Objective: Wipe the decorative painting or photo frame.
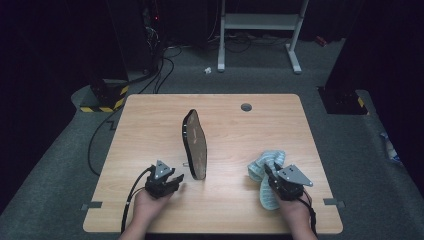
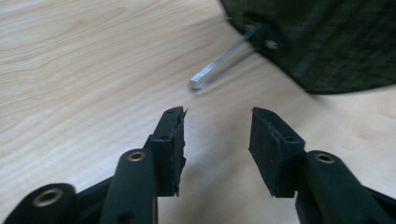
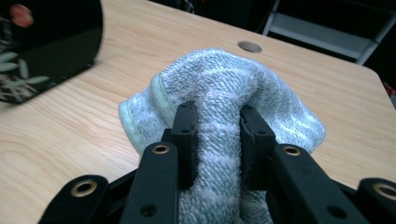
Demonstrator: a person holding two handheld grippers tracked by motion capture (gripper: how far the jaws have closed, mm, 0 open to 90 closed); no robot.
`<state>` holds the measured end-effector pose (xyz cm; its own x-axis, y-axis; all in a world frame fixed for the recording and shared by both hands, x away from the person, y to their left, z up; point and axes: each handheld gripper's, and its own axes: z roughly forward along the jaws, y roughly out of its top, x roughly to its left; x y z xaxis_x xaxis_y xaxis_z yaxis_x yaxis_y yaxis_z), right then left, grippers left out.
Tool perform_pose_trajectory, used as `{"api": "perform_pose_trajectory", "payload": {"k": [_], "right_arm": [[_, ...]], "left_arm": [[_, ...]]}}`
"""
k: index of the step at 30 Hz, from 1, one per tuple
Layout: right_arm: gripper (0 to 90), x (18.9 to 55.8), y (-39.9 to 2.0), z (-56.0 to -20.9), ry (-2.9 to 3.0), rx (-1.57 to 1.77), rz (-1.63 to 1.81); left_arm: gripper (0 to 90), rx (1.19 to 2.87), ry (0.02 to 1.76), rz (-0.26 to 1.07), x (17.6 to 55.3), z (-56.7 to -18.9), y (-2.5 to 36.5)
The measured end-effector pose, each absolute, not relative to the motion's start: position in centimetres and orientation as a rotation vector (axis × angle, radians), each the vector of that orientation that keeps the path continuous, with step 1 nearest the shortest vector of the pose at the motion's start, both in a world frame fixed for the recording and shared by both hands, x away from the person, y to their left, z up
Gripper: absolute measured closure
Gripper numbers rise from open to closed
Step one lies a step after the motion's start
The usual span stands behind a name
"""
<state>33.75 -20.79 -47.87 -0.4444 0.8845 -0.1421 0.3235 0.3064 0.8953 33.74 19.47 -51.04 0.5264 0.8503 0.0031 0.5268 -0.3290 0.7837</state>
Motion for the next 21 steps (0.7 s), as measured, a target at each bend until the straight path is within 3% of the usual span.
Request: {"api": "perform_pose_trajectory", "payload": {"k": [16, 21], "right_arm": [[71.1, 37.7, -22.8, -50.9, 1.979, 1.234, 0.969], [72.6, 37.7, -23.5, -48.9, 1.867, 1.214, 1.010]], "left_arm": [[44.7, 1.963, 1.041, 0.552, 30.5, -48.3, 18.5], [44.7, 1.968, 1.044, 0.551, 30.4, -48.4, 18.5]]}}
